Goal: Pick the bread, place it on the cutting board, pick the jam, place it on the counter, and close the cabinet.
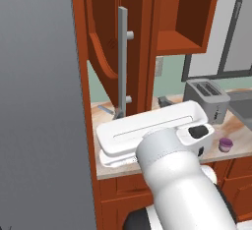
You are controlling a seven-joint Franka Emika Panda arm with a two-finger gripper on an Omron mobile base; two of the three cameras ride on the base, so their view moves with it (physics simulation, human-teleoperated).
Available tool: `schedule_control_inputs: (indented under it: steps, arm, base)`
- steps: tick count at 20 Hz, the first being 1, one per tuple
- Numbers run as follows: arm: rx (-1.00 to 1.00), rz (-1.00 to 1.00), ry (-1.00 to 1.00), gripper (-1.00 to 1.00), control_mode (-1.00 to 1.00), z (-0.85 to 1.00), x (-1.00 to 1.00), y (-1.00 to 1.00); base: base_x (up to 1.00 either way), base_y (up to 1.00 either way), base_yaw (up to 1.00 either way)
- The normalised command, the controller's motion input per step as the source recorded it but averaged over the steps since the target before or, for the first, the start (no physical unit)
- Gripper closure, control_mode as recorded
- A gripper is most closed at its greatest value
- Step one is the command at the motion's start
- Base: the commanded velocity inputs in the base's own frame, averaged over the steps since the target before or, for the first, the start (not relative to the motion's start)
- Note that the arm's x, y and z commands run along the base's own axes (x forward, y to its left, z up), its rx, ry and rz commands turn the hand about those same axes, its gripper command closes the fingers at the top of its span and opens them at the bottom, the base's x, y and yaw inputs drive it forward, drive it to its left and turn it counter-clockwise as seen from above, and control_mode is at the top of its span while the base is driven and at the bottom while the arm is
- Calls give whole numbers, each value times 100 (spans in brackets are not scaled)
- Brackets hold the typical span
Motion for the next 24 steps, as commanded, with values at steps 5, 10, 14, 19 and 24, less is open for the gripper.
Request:
schedule_control_inputs:
  steps: [5, 10, 14, 19, 24]
  arm:
    - [0, 0, -2, -100, -100, 0, 20, 0]
    - [0, 0, -3, -100, -100, 0, 19, 0]
    - [0, 0, -4, -100, -100, 0, 17, 0]
    - [0, -1, -6, -100, -100, 0, 20, 0]
    - [0, 0, -6, -100, -100, 0, 22, -1]
  base:
    - [0, 0, 0]
    - [0, 0, 0]
    - [0, 0, 0]
    - [0, 0, 0]
    - [0, 0, 0]
